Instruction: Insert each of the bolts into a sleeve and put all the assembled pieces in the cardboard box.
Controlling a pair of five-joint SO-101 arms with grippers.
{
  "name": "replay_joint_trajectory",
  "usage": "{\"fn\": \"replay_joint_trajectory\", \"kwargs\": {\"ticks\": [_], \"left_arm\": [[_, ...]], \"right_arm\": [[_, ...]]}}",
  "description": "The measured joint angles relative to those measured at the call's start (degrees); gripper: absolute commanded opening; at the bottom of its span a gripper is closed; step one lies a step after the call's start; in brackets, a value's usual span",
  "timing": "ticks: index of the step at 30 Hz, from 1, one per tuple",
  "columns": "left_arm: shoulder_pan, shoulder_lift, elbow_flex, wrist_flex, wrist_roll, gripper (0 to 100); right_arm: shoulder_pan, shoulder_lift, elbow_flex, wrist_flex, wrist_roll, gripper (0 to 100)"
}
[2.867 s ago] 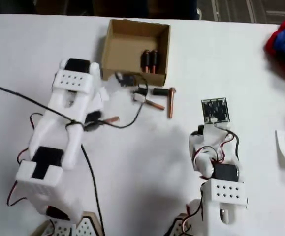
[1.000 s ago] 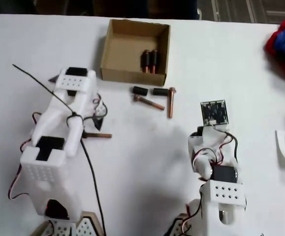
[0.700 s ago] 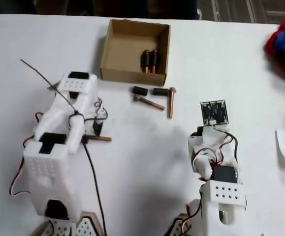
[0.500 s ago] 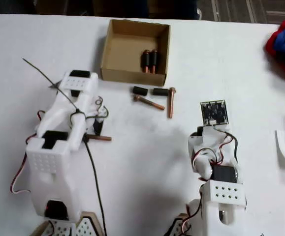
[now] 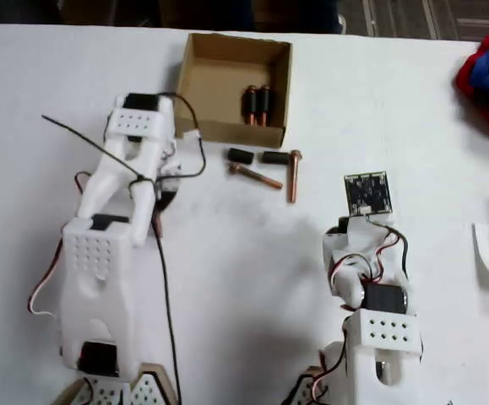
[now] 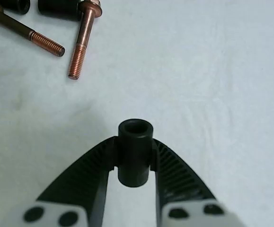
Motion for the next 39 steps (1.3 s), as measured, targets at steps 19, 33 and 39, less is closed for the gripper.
{"fn": "replay_joint_trajectory", "kwargs": {"ticks": [19,33,39], "left_arm": [[-0.2,0.9,4.7,-8.0,-9.4,13],[0.2,6.2,-7.4,-0.2,-9.3,3],[1.9,-9.3,-7.8,0.7,-9.3,3]], "right_arm": [[0.0,0.0,0.0,0.0,0.0,2.1],[0.0,0.0,0.0,0.0,0.0,2.2],[0.0,0.0,0.0,0.0,0.0,2.2]]}}
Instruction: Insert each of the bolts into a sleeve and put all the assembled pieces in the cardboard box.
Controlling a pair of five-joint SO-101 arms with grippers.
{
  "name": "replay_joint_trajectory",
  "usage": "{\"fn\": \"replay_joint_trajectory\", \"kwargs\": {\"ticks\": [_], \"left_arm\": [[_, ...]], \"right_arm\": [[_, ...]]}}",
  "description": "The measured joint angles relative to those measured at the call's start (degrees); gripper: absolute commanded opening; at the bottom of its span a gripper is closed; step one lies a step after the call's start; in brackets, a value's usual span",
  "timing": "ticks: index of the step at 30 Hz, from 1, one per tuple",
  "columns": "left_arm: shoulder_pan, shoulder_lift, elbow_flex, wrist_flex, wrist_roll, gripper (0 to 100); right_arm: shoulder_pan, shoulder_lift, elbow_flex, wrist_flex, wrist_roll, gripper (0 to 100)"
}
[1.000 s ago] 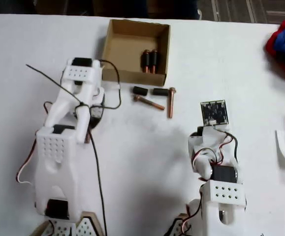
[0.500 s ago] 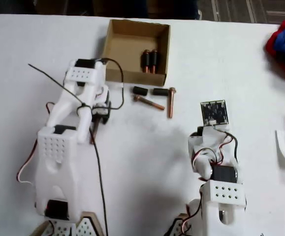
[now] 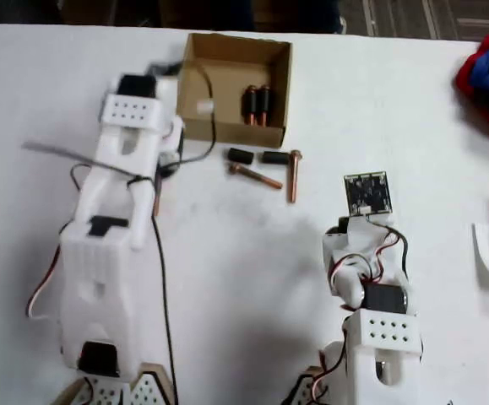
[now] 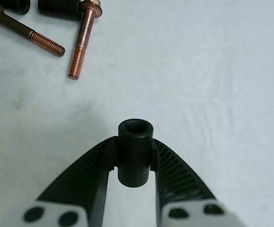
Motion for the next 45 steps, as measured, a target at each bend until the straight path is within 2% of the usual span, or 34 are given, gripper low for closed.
{"fn": "replay_joint_trajectory", "kwargs": {"ticks": [6,10,15,20,26,31,33,39,45], "left_arm": [[7.1,-24.8,17.8,0.1,0.0,3],[8.4,-37.1,31.6,-3.4,0.0,3],[9.0,-49.3,42.0,-15.9,-0.1,3],[10.5,-61.8,57.2,-34.0,-0.1,3],[14.3,-80.2,83.2,-62.1,0.0,3],[20.5,-95.6,102.3,-86.9,-0.1,3],[22.5,-99.7,106.3,-93.5,-0.1,3],[24.2,-102.5,107.3,-97.6,-0.1,3],[26.0,-100.7,105.3,-97.8,-0.1,3]], "right_arm": [[0.0,-1.4,0.0,0.0,0.0,2.2],[-0.4,-7.6,0.0,2.5,0.0,2.3],[-7.1,-19.7,5.6,6.2,0.0,2.4],[-14.2,-34.8,14.6,6.1,0.0,2.2],[-17.2,-36.3,17.9,-9.1,0.0,2.2],[-17.4,-35.4,17.9,-26.9,-6.9,2.1],[-17.5,-34.8,17.9,-31.3,-8.9,2.1],[-18.6,-27.2,17.9,-36.1,-10.0,2.2],[-18.6,-14.8,17.9,-50.6,-10.0,2.2]]}}
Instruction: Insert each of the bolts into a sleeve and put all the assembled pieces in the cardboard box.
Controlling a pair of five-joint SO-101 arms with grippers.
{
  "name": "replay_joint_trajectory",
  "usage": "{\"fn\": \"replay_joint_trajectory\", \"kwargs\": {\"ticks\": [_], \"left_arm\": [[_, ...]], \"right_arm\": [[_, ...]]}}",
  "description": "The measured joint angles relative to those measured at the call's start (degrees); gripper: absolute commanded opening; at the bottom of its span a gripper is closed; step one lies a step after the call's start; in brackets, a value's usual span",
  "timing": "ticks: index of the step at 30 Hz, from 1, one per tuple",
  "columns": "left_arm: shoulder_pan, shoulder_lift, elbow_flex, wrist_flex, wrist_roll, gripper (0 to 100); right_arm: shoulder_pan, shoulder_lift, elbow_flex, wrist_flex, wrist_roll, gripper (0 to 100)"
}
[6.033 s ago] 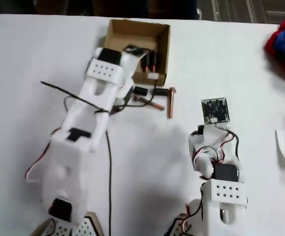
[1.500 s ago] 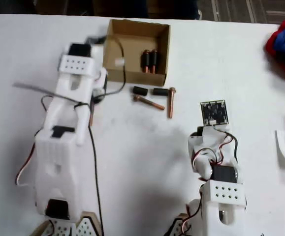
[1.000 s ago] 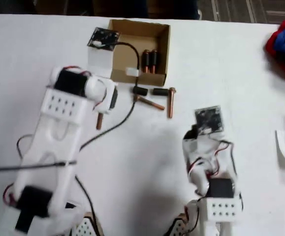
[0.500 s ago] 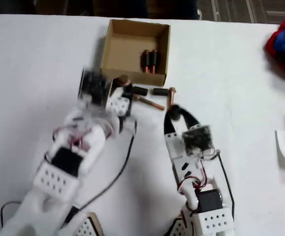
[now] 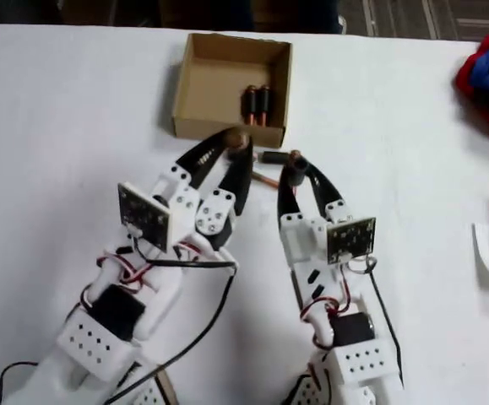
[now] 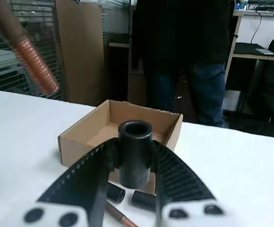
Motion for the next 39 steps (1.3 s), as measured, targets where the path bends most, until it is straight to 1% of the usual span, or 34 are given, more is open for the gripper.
{"fn": "replay_joint_trajectory", "kwargs": {"ticks": [5,10,17,27,35,39], "left_arm": [[1.8,6.3,-6.5,0.0,0.0,3],[5.3,12.8,-9.9,0.0,0.0,3],[6.0,20.0,-10.1,-0.1,0.0,3],[6.2,20.8,-13.7,-0.1,0.0,3],[6.2,20.9,-13.8,-0.1,0.0,3],[6.2,23.5,-13.8,-0.1,0.0,3]], "right_arm": [[0.0,11.9,-0.2,-11.5,0.0,2.2],[-0.4,17.7,-0.2,-17.1,0.0,2.1],[-0.2,18.5,-0.2,-17.6,0.0,2.1],[-0.4,18.5,-0.2,-17.6,0.0,2.1],[-0.4,18.5,-0.2,-17.6,0.0,2.1],[-0.4,18.5,-0.2,-17.6,0.0,2.1]]}}
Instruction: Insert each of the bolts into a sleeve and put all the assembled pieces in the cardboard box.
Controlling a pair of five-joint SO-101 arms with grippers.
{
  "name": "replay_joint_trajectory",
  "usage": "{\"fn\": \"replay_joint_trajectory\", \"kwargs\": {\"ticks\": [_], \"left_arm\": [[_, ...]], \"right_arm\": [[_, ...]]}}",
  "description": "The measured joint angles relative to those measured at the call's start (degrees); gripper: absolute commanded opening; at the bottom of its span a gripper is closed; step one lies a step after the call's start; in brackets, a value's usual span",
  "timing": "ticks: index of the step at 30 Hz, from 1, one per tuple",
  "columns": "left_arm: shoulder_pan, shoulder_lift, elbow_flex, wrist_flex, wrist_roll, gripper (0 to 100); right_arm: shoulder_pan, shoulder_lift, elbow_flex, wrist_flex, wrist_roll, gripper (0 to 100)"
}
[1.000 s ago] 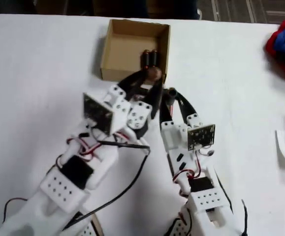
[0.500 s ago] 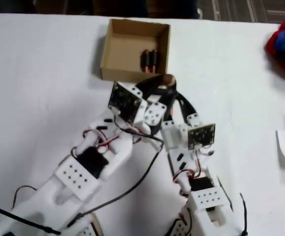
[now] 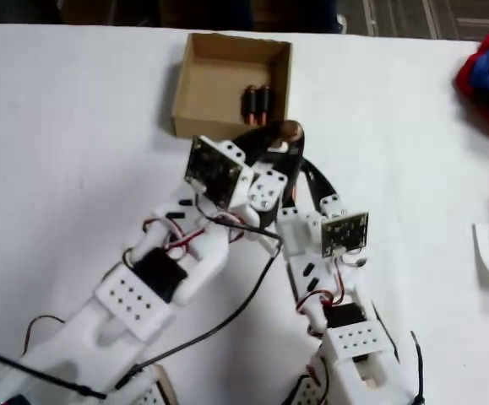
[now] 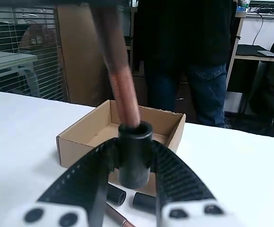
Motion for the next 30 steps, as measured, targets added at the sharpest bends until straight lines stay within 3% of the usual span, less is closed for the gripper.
{"fn": "replay_joint_trajectory", "kwargs": {"ticks": [13,22,30], "left_arm": [[-0.1,5.3,-0.6,-0.4,-0.1,3],[-0.1,5.3,-2.9,12.5,-0.3,3],[0.1,5.4,-11.3,23.4,-0.1,28]], "right_arm": [[0.0,0.2,0.0,0.1,0.1,2.1],[-0.2,0.2,0.0,0.1,0.1,2.1],[0.4,0.1,0.0,0.1,0.0,2.1]]}}
